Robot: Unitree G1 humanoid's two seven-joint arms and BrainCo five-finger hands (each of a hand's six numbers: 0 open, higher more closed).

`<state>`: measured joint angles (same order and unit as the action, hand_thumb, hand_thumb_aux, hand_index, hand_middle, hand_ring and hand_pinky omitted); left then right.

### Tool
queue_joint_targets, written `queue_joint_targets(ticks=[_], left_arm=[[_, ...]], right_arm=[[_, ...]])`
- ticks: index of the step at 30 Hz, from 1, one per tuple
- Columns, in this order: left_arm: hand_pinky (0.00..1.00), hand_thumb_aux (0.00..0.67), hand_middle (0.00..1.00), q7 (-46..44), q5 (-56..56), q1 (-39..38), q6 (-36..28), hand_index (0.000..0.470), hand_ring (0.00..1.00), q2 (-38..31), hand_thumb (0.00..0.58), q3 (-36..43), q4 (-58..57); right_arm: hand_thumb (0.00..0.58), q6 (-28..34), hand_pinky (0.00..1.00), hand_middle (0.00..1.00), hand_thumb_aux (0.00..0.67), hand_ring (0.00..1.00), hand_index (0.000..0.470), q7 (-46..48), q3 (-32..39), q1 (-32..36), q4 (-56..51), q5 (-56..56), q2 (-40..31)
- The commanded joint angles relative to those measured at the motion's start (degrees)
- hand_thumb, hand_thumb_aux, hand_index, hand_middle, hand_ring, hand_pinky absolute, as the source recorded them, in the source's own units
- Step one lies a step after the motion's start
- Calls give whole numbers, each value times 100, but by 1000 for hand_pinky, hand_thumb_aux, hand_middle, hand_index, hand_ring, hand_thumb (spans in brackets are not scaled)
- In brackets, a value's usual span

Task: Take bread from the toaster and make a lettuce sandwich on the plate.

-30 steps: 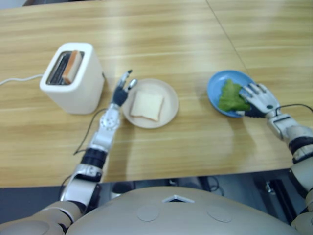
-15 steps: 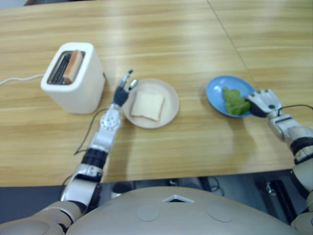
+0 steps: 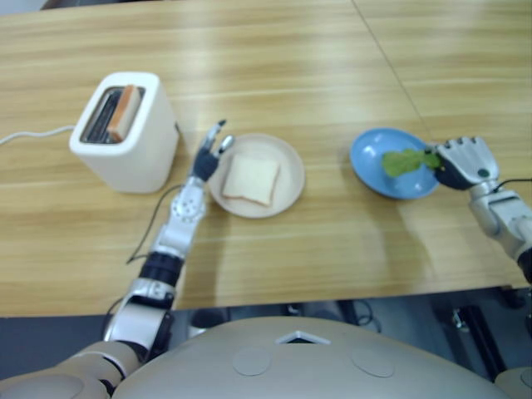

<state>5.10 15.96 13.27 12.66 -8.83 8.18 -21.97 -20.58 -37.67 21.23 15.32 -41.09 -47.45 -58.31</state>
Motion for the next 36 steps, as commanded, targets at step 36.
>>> queue_joint_targets(ticks=[36], left_arm=[[0,0,0,-338,-755,434,356,0,0,305,0,-416,-1159]], right_arm=[[580,-73,1000,1000,670,1000,460,902,1184,1690,246,-1057,3800]])
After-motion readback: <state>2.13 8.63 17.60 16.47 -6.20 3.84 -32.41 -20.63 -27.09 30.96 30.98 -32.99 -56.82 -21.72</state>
